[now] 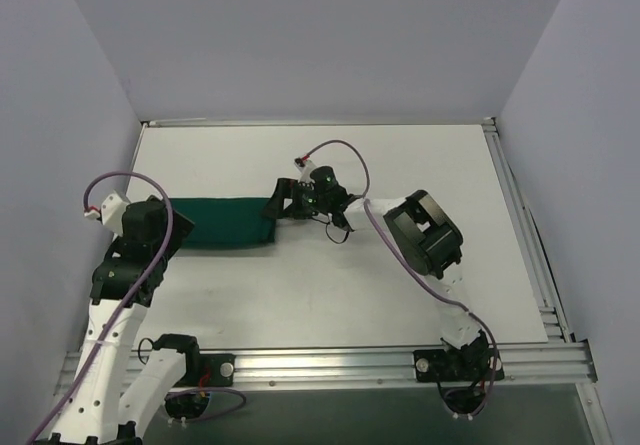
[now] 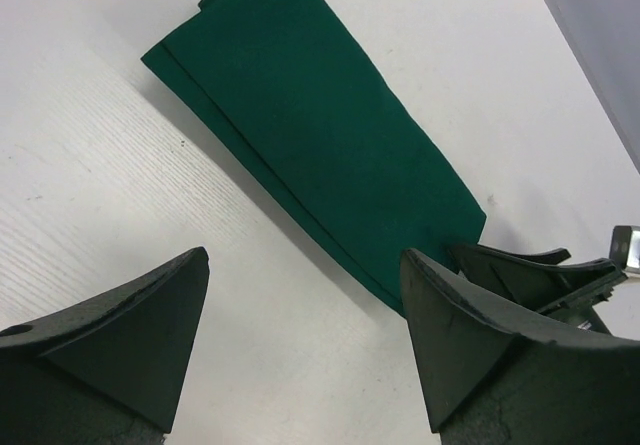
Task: Open and lay out the surgical kit
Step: Move the surgical kit at the center of the board.
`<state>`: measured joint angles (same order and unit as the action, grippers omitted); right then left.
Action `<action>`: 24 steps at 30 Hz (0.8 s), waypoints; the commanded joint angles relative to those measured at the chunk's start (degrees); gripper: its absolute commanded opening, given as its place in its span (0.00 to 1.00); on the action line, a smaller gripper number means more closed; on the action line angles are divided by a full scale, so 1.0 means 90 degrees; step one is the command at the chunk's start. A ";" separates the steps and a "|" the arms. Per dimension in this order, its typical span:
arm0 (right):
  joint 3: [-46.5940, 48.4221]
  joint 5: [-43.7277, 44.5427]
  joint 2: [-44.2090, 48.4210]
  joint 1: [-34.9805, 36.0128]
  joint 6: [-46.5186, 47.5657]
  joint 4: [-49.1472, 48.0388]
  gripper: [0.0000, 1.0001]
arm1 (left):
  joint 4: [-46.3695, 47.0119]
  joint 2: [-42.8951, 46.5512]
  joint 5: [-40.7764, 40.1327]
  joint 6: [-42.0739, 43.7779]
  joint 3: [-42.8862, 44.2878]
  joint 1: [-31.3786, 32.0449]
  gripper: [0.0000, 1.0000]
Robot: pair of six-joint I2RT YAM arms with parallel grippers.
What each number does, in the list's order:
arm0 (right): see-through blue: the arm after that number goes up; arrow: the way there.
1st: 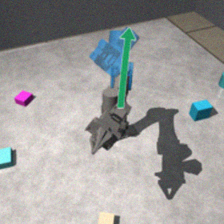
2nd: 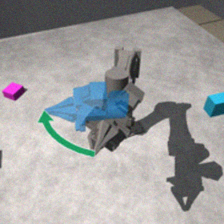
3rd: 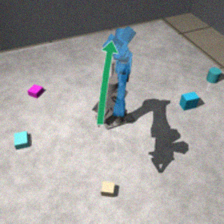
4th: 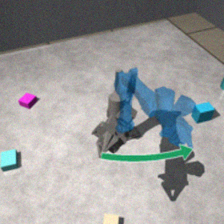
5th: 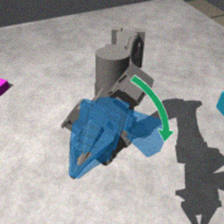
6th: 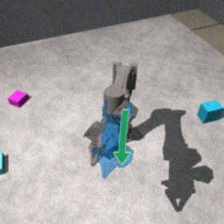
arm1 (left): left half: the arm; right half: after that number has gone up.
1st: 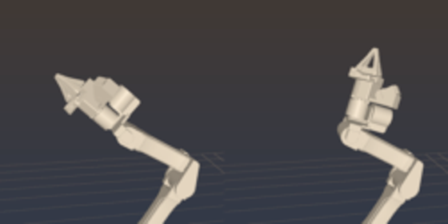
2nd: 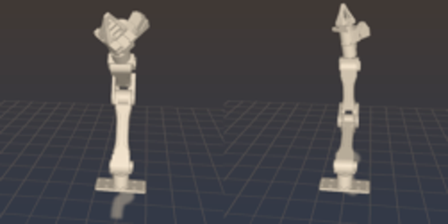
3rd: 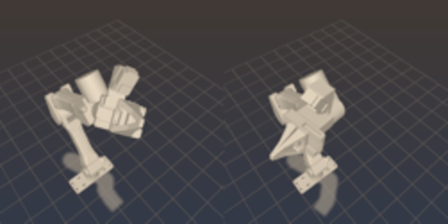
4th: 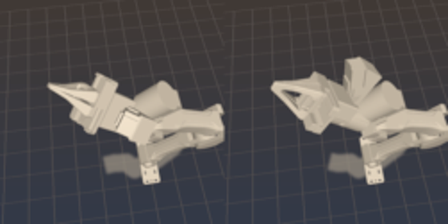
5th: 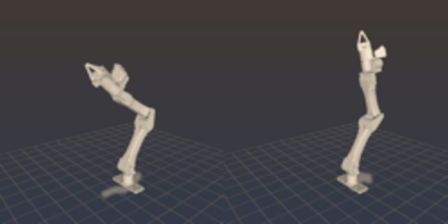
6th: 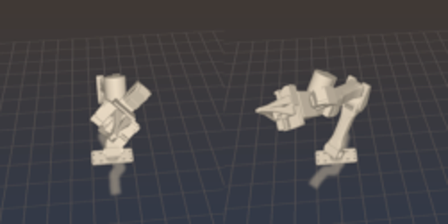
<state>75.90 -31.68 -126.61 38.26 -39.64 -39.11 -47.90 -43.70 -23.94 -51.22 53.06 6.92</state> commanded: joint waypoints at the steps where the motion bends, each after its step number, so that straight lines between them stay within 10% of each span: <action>1: 0.0317 0.0033 0.0774 -0.0052 0.0653 0.0702 1.00 | -0.0136 -0.0212 -0.0171 -0.0382 0.0071 -0.0036 0.86; 12: -0.0258 0.0698 0.2025 0.0514 0.0645 0.2130 1.00 | -0.0411 -0.0594 -0.0201 -0.0598 0.0257 -0.0036 0.86; 24: -0.0572 0.1742 0.2280 0.1393 0.0234 0.2167 0.76 | -0.0459 -0.0506 -0.0230 -0.0471 0.0433 -0.0036 0.87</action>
<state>69.80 -20.82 -108.31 50.54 -36.80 -20.27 -51.53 -49.25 -24.93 -55.90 53.93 6.92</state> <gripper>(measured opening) 0.765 0.865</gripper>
